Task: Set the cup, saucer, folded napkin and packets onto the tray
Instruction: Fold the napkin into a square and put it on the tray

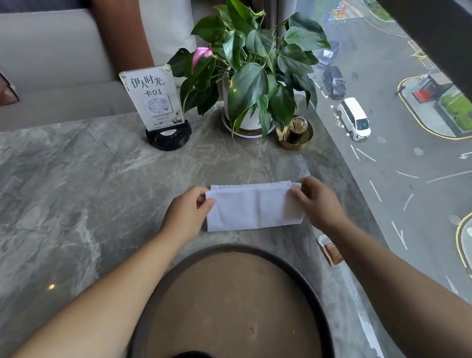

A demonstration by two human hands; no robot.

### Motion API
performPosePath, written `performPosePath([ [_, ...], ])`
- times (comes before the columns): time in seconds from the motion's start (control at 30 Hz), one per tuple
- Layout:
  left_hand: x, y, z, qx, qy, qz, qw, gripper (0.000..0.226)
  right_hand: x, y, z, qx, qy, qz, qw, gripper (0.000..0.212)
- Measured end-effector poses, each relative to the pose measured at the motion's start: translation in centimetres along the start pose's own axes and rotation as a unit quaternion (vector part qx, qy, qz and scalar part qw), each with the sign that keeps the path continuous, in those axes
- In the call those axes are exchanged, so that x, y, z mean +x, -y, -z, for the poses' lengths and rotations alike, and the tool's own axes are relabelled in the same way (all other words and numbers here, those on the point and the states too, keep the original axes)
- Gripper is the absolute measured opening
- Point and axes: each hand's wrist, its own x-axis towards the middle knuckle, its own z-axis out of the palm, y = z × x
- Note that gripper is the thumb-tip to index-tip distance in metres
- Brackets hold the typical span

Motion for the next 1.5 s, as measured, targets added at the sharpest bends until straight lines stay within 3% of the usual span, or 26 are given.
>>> performPosePath([
  [0.33, 3.7, -0.1, -1.6, 0.114, 0.002, 0.022, 0.993, 0.033, 3.0, -0.8, -2.7, -0.109, -0.010, -0.067, 0.992, 0.035],
  [0.4, 3.2, 0.0, -1.9, 0.188, -0.034, -0.018, 0.981, 0.043, 2.6, -0.7, -2.7, -0.164, -0.036, -0.028, 0.985, 0.040],
  [0.5, 2.0, -0.2, -3.1, 0.292, -0.073, -0.159, 0.940, 0.056, 1.4, -0.4, -3.3, -0.243, -0.057, 0.132, 0.959, 0.044],
  [0.6, 2.1, -0.4, -4.4, 0.351, 0.006, -0.258, 0.900, 0.065, 0.3, 0.0, -4.8, -0.287, 0.007, 0.264, 0.921, 0.052],
  [0.73, 3.0, 1.0, -4.8, 0.436, 0.095, -0.242, 0.861, 0.072, 0.7, -0.8, -5.7, -0.340, 0.094, 0.264, 0.898, 0.062],
  [0.87, 2.9, 2.0, -5.1, 0.429, 0.110, -0.216, 0.870, 0.076, 1.2, -1.3, -5.8, -0.352, 0.118, 0.255, 0.893, 0.067],
  [0.93, 2.9, 2.1, -5.2, 0.424, 0.110, -0.214, 0.873, 0.076, 1.0, -0.9, -5.5, -0.321, 0.103, 0.253, 0.907, 0.065],
  [1.0, 2.9, 2.2, -5.3, 0.422, 0.108, -0.213, 0.874, 0.076, 0.7, -0.8, -4.9, -0.269, 0.031, 0.193, 0.943, 0.062],
  [1.07, 2.9, 2.2, -5.3, 0.420, 0.107, -0.210, 0.876, 0.075, 0.2, -0.5, -3.8, -0.217, -0.030, 0.057, 0.974, 0.057],
  [1.13, 2.8, 2.2, -5.3, 0.421, 0.104, -0.210, 0.876, 0.075, 0.2, 0.0, -2.9, -0.175, -0.015, -0.072, 0.982, 0.050],
  [1.2, 2.8, 2.2, -5.4, 0.419, 0.103, -0.212, 0.877, 0.076, 0.8, 0.7, -2.2, -0.128, 0.032, -0.151, 0.980, 0.049],
  [1.3, 2.9, 2.4, -5.4, 0.422, 0.106, -0.210, 0.876, 0.076, 2.1, 1.4, -1.1, 0.026, 0.075, -0.233, 0.969, 0.025],
  [1.5, 2.7, 1.8, -5.3, 0.422, 0.119, -0.197, 0.877, 0.075, 3.3, 1.0, 0.1, 0.223, 0.155, -0.363, 0.891, 0.019],
])
